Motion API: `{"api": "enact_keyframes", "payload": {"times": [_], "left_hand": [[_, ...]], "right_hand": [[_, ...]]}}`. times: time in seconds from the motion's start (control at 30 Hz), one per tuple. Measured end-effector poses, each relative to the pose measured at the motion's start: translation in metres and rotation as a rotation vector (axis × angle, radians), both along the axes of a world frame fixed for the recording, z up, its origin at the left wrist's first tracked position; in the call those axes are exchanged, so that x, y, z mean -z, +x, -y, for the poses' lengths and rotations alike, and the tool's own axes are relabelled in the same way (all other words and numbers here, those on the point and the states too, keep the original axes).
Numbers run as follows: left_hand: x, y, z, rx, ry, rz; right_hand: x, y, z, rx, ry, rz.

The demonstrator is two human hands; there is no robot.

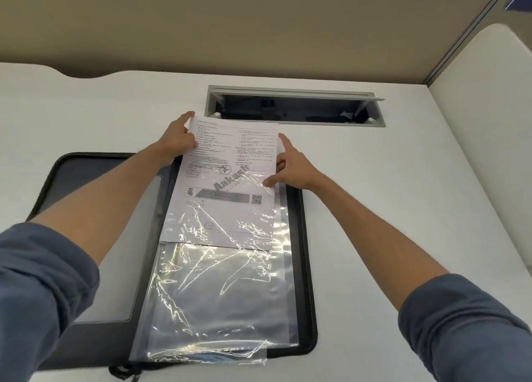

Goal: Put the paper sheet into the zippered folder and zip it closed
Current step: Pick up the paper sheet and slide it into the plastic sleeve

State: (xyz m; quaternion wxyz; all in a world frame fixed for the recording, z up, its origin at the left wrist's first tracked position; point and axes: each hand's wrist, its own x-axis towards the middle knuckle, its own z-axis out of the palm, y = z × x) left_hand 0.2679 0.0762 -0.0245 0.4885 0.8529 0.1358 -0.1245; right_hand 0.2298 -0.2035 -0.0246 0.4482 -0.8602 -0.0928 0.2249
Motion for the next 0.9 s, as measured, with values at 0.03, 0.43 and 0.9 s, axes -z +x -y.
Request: {"api": "enact_keyframes", "payload": {"times": [0.03,0.43,0.9], "left_hand": [[-0.001,0.0,0.0,0.004,0.0,-0.003],[-0.006,0.007,-0.006,0.082,0.005,-0.034],[-0.003,0.009,-0.007,0.03,0.08,-0.01]], "right_hand": [[0.0,0.001,0.0,0.018,-0.004,0.015],[0.002,0.012,0.003,0.061,0.005,0.023],[0.007,0.023,-0.005,0.264,0.063,0.043]]}}
